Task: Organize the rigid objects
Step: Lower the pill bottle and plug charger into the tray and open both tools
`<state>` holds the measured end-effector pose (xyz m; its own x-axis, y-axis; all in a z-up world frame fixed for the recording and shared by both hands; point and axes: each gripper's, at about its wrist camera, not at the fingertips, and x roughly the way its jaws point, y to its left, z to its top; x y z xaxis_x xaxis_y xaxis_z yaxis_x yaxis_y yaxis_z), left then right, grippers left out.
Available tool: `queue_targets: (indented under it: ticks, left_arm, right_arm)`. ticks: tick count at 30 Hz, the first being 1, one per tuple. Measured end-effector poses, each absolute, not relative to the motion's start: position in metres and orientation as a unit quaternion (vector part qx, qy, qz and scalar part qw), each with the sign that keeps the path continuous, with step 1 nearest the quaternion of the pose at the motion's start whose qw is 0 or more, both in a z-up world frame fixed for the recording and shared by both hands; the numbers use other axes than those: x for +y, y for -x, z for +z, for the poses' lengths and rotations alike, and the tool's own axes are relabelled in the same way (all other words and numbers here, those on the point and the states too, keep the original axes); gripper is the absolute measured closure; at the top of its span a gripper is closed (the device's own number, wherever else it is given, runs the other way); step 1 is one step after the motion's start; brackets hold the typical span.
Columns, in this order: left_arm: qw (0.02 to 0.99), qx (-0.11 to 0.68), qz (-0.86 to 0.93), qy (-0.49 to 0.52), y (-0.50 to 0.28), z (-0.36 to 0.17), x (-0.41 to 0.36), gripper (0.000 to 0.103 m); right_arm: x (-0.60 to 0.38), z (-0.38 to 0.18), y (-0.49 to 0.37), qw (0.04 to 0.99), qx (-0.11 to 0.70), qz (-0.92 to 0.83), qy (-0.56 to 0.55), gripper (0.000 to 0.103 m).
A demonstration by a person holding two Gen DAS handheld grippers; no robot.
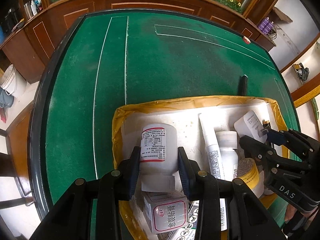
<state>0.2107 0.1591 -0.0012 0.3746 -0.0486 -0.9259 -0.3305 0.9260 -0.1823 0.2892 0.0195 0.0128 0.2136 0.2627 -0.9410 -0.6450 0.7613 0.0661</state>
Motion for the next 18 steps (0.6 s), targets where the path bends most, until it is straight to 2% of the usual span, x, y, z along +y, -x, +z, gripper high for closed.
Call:
queue_targets:
  ticks: [18]
  left_arm:
    - [0.81, 0.554, 0.09, 0.172, -0.212, -0.002, 0.16, 0.065]
  right_arm:
    - [0.028, 0.001, -0.289, 0.754, 0.555, 0.314, 0.159, 0.063]
